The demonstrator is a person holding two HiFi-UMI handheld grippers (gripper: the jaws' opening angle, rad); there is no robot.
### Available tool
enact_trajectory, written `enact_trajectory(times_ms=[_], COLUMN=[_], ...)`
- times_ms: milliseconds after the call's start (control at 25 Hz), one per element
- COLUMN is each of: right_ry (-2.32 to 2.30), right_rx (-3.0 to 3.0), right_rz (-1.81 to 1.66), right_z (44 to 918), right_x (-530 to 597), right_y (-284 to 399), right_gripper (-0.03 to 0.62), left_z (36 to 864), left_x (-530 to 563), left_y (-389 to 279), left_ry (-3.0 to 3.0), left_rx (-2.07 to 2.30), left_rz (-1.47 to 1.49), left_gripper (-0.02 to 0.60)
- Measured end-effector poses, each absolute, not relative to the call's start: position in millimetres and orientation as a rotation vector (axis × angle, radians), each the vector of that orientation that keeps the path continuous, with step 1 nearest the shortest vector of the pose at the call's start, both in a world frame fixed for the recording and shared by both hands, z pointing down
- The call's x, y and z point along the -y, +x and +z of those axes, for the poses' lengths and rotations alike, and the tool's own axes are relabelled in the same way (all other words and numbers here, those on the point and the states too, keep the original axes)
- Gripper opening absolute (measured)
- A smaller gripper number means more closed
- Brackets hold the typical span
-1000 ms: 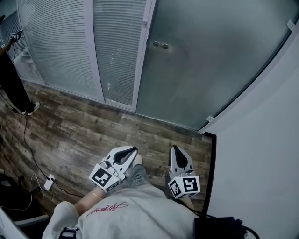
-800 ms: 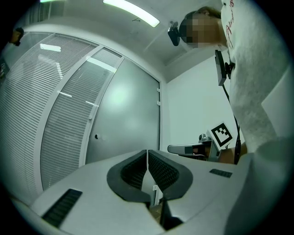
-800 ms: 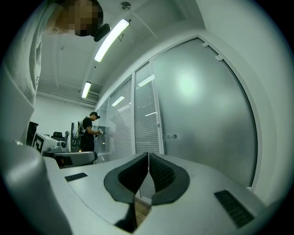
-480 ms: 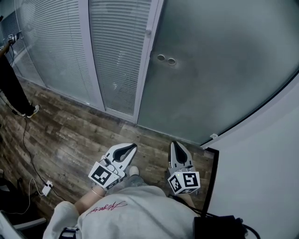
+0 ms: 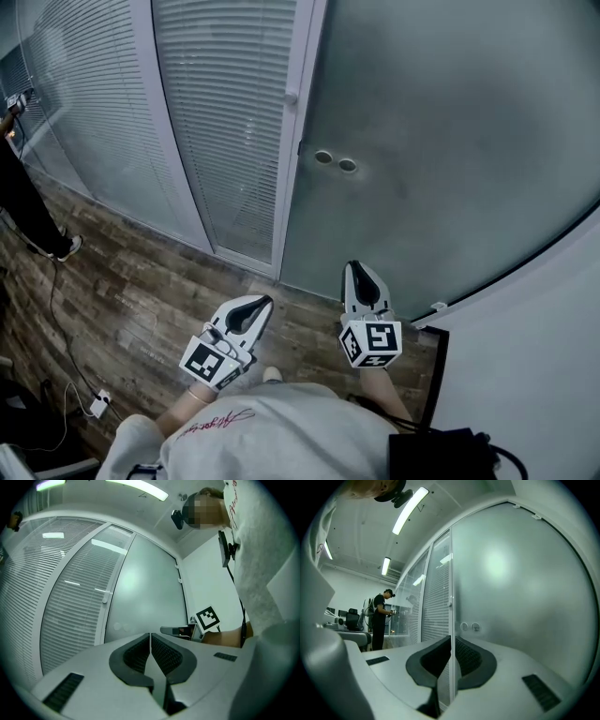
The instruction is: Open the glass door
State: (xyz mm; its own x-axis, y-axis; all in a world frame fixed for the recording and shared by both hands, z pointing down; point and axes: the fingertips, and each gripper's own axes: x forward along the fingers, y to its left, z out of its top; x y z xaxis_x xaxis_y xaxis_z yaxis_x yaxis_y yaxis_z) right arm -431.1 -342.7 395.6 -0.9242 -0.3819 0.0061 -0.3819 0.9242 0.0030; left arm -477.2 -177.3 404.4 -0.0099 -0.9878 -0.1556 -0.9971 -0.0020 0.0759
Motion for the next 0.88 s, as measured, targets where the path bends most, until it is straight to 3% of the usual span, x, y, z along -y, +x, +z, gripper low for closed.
enact_trajectory(times_ms=[280,360,440,880], right_ry=[0.694,0.773,0.848,1.085], right_rx=[3.086,3.088,3.058,2.912], right_rz=[0.016,0.051,0.045,0.085], right_z=[384,382,385,402], right_x=[407,431,455,521], right_y=[-519,-543,-567,-638], right_gripper=[0.032,0.118,0.138,0.147], left_z=[408,410,411,415], left_x=[189,189,187,152], left_y=[-514,-521,-527,-561], left_ry=[-2.140,-2.139,-2.141,-2.106], left_rx=[-2.232,-2.249,-2.264,-2.359], left_rz=[0.227,0.221,0.213,0.170], left_gripper=[0.025,0.025,0.025,0.024])
